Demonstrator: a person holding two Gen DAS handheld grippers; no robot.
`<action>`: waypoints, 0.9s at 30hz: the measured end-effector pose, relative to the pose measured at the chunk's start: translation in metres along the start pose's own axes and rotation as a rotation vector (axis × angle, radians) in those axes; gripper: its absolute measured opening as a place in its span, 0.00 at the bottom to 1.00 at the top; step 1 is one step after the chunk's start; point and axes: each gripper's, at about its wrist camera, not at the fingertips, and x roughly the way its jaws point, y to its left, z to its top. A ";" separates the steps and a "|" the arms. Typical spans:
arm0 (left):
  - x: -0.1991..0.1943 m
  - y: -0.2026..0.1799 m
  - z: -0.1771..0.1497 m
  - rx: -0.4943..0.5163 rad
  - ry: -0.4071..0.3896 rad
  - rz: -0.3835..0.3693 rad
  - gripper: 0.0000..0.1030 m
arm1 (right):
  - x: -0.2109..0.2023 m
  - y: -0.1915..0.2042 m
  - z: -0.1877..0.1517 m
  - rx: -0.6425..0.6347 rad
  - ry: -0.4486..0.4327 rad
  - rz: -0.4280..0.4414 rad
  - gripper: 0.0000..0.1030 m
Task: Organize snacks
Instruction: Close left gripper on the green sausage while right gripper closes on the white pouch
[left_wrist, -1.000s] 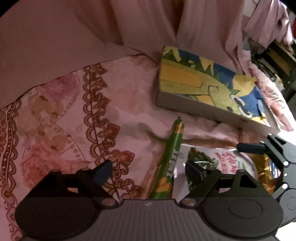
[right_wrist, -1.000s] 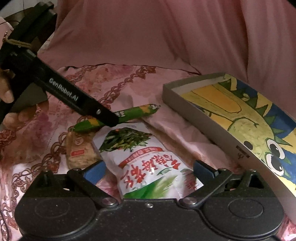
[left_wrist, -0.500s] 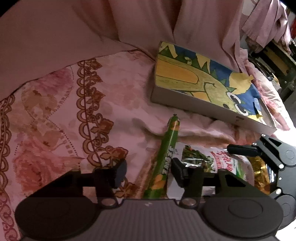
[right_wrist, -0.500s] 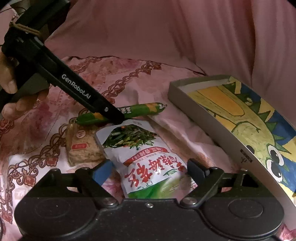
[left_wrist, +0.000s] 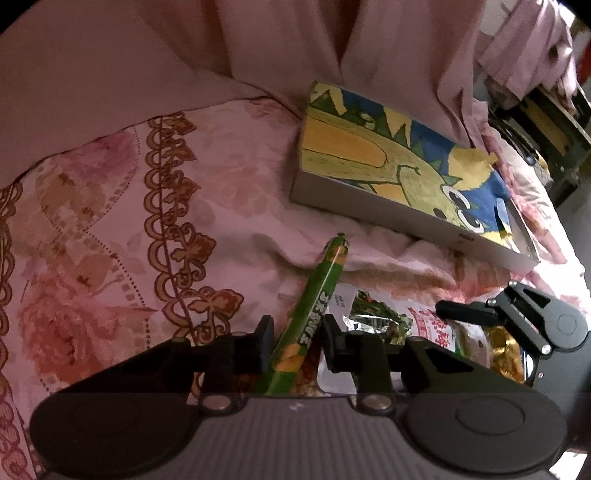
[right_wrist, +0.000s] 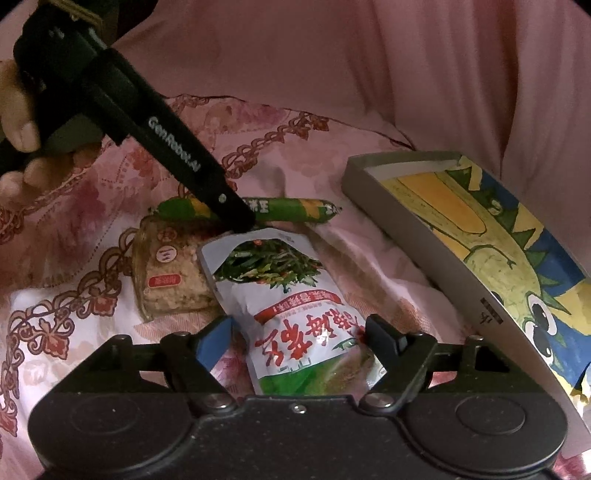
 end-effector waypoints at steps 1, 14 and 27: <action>0.000 0.001 0.000 -0.005 -0.002 0.000 0.28 | 0.000 -0.001 0.000 0.003 0.000 0.001 0.78; -0.005 0.012 0.000 -0.110 -0.007 -0.042 0.21 | -0.005 0.007 -0.002 -0.027 -0.017 -0.059 0.63; -0.009 0.025 -0.001 -0.229 -0.016 -0.107 0.18 | -0.018 0.023 -0.005 0.011 -0.037 -0.187 0.61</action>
